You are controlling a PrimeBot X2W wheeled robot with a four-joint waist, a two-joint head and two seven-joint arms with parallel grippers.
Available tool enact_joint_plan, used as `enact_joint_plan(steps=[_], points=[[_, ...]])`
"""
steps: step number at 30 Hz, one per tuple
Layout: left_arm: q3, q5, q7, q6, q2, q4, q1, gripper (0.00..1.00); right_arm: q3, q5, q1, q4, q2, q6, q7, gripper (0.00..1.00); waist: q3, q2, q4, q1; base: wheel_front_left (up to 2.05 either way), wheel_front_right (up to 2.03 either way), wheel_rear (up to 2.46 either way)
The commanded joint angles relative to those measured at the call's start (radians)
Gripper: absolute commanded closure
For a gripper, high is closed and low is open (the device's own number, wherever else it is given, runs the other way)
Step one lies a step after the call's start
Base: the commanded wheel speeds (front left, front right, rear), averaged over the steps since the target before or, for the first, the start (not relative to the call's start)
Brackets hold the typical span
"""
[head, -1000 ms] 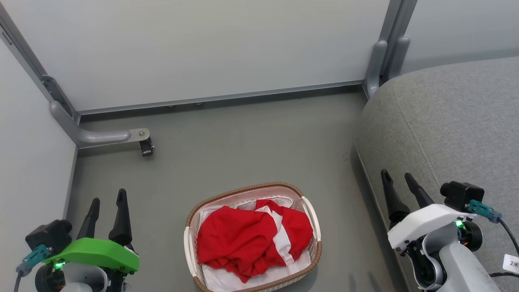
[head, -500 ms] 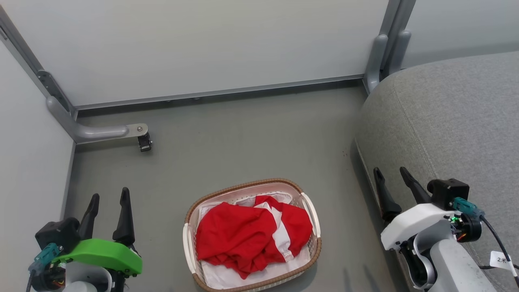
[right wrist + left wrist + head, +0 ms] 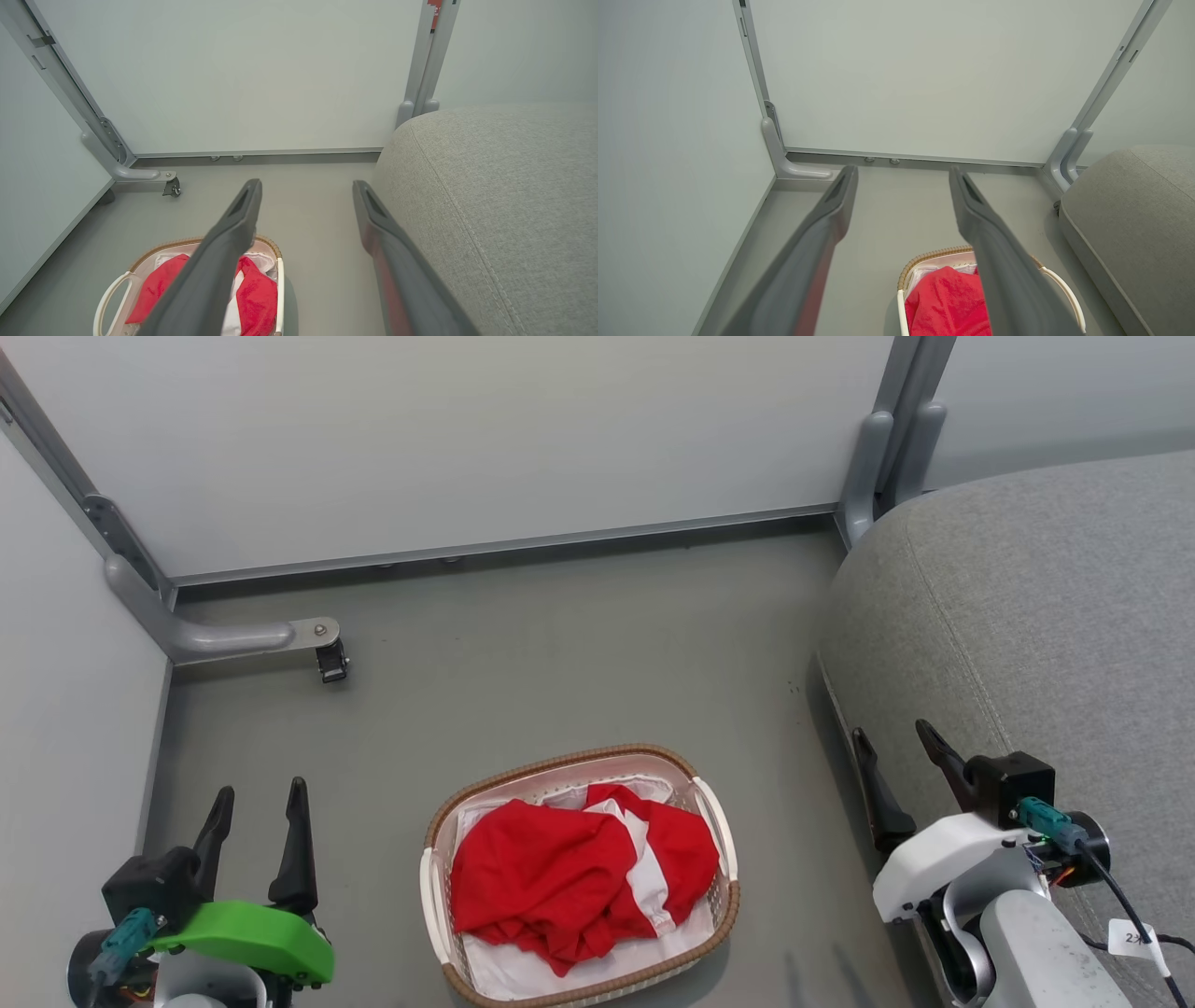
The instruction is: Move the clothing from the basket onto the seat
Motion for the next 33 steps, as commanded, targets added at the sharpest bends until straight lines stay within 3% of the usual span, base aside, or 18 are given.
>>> enact_joint_plan(steps=[1,8,14,24,33], points=[[0.003,0.016,-0.010,-0.004,0.000,-0.009,0.010,0.00,-0.004,-0.027,-0.009,0.002,-0.003,0.000,-0.011,0.00,0.000,0.0000,-0.001,0.0000,0.00,0.00,0.00],[-0.018,0.011,-0.023,-0.004,-0.001,0.006,0.007,0.00,0.004,-0.073,-0.015,-0.004,0.001,0.000,-0.024,0.00,0.010,0.0000,-0.002,0.0000,0.00,0.00,0.00],[-0.096,0.021,-0.038,-0.005,0.028,0.001,-0.019,0.00,0.044,-0.119,-0.059,-0.017,0.007,0.000,-0.038,0.00,0.082,0.0000,-0.023,0.0000,0.00,0.00,0.00],[-0.271,-0.004,-0.056,-0.005,0.078,0.031,-0.193,0.00,0.043,-0.230,-0.184,-0.107,0.018,0.000,-0.057,0.00,0.340,0.0000,-0.084,0.0000,0.00,0.00,0.00],[-0.495,0.004,-0.073,-0.005,0.181,0.097,-0.409,0.00,0.102,-0.271,-0.283,-0.279,0.026,0.000,-0.072,0.00,0.577,0.0000,-0.148,0.0000,0.00,0.00,0.00]])
